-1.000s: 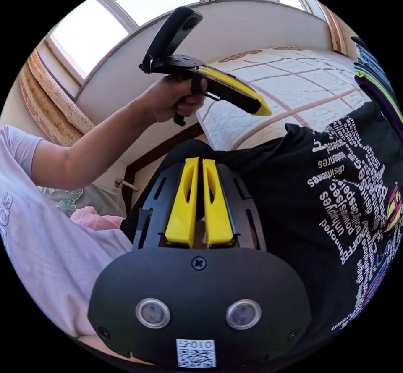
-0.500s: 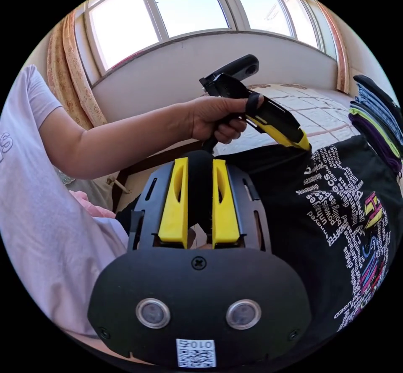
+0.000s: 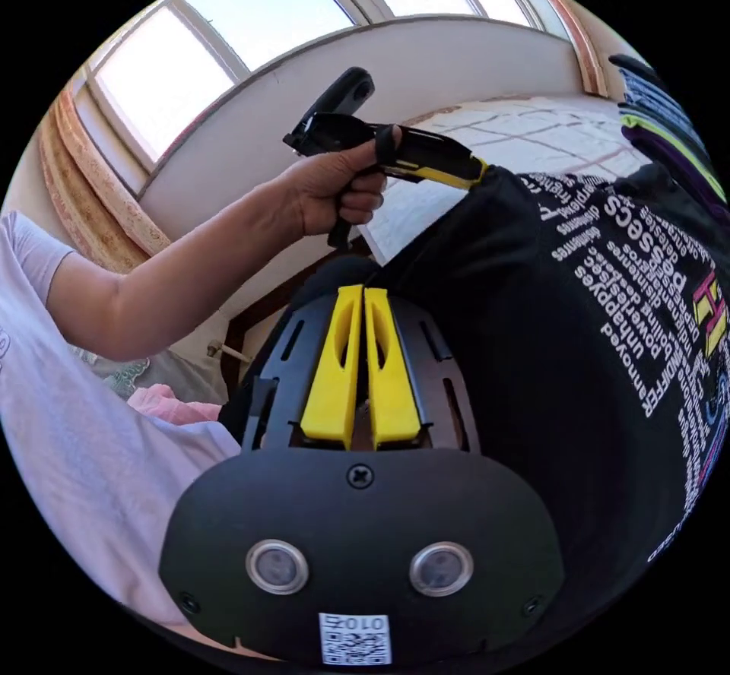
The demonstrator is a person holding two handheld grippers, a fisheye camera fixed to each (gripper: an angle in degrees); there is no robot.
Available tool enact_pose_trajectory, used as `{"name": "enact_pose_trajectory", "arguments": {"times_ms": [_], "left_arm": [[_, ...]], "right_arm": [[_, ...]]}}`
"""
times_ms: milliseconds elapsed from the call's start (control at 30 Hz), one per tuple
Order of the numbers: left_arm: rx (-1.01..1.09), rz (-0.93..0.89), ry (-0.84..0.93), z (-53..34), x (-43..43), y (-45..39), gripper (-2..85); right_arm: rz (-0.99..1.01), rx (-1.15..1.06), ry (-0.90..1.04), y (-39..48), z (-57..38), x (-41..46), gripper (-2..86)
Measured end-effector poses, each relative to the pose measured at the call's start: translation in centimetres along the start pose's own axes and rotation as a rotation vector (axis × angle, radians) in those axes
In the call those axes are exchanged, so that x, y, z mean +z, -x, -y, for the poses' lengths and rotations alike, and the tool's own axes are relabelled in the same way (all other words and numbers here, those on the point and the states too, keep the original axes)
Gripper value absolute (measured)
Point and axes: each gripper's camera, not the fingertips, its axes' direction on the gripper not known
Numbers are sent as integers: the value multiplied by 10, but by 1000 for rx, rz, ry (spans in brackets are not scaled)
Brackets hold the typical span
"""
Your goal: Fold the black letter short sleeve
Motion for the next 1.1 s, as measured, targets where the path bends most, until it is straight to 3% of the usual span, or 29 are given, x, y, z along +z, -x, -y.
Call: {"name": "enact_pose_trajectory", "arguments": {"times_ms": [167, 367, 500, 567, 667, 800, 933, 1100], "left_arm": [[-18, 47, -21, 2, 12, -22, 2], [216, 198, 144, 56, 35, -135, 8], [394, 312, 335, 95, 110, -216, 23], [421, 325, 390, 103, 151, -231, 33], [453, 345, 481, 101, 208, -241, 53], [511, 302, 351, 76, 188, -251, 76], [506, 443, 70, 43, 117, -233, 94], [739, 420, 150, 35, 156, -221, 113]], "right_arm": [[-7, 29, 5, -16, -6, -24, 23], [124, 158, -157, -56, -38, -110, 21], [41, 306, -242, -90, -75, -156, 21], [3, 462, -230, -125, -95, -164, 22], [-24, 496, -176, -147, -103, -156, 23], [-109, 417, -183, -132, -100, -159, 25], [-331, 406, -229, -103, -111, -179, 27], [-219, 191, -209, -43, -80, -139, 37]]}}
